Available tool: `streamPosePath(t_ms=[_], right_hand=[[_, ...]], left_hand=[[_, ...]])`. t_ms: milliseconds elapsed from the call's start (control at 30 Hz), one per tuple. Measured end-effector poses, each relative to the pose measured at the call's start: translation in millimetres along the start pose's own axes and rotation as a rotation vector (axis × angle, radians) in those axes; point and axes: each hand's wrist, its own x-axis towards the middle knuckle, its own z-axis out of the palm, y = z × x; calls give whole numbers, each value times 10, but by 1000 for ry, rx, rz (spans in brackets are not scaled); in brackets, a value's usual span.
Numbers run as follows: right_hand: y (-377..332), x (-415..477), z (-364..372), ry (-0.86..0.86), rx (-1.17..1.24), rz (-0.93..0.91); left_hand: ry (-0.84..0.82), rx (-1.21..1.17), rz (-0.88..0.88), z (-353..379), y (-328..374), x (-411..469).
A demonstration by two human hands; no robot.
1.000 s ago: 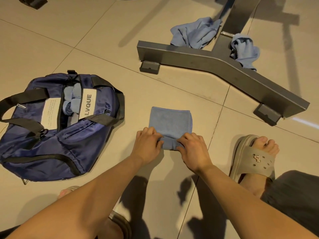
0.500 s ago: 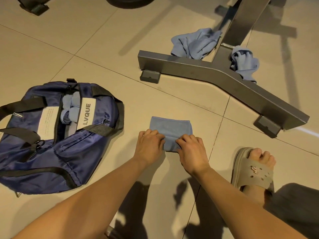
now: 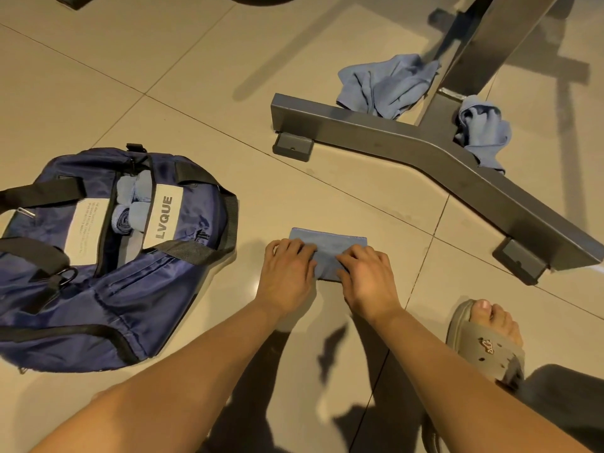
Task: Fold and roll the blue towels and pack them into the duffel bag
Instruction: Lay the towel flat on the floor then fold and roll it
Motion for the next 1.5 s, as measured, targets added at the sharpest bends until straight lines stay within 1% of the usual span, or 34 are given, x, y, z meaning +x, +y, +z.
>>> streamPosePath(t_ms=[67, 133, 167, 233, 300, 333, 400, 433, 467, 533, 567, 600, 633, 800, 900, 967, 1033, 1100, 1167, 1267, 1333, 1400, 1433, 1500], right_hand=[[2, 123, -23, -49, 10, 34], [15, 206, -63, -81, 20, 49], [22, 222, -94, -62, 35, 41], [17, 201, -144, 37, 76, 0], [-4, 182, -154, 98, 77, -55], [-6, 186, -137, 98, 56, -73], [0, 227, -101, 67, 15, -44], [8, 261, -88, 48, -1, -14], [17, 298, -84, 28, -11, 13], [26, 365, -93, -10, -12, 38], [24, 395, -104, -29, -10, 43], [17, 418, -117, -49, -9, 49], [5, 437, -130, -68, -9, 60], [-20, 501, -166, -103, -13, 118], [-6, 534, -180, -119, -12, 113], [-2, 531, -186, -111, 1, 117], [15, 500, -190, -98, -16, 103], [41, 447, -200, -90, -47, 61], [74, 402, -217, -84, -74, 25], [94, 381, -237, -100, -72, -11], [106, 386, -268, -150, -29, -17], [131, 377, -361, -168, 63, 21], [142, 373, -430, -120, 130, 63], [111, 389, -632, 49, 286, 171]], left_hand=[[88, -7, 61, -18, -36, -27], [88, 20, 120, -3, -83, -34], [66, 23, 109, 7, -101, -9], [14, 14, 46, 21, -106, 85], [-39, -25, -9, 17, -102, 208], [-70, -57, -25, -1, -104, 272], [-121, -104, -59, -67, -105, 388], [-119, -127, -107, -104, -95, 427], [-104, -160, -200, -123, -93, 460], [-101, -283, -502, -151, -102, 515], [-134, -349, -638, -155, -103, 538], [-174, -395, -728, -148, -102, 552], [-201, -428, -777, -146, -93, 565], [-184, -524, -846, -176, -69, 662], [-208, -745, -992, -209, -122, 760], [-208, -885, -1041, -238, -149, 774], [-226, -1007, -1047, -272, -151, 742], [-268, -1077, -1034, -240, -165, 692], [-279, -1084, -975, -231, -149, 628], [-214, -1127, -867, -184, -132, 526], [-187, -1147, -794, -213, -108, 446], [-192, -1132, -701, -265, -108, 390], [-208, -1118, -652, -332, -108, 378], [-276, -1091, -523, -543, -95, 397]])
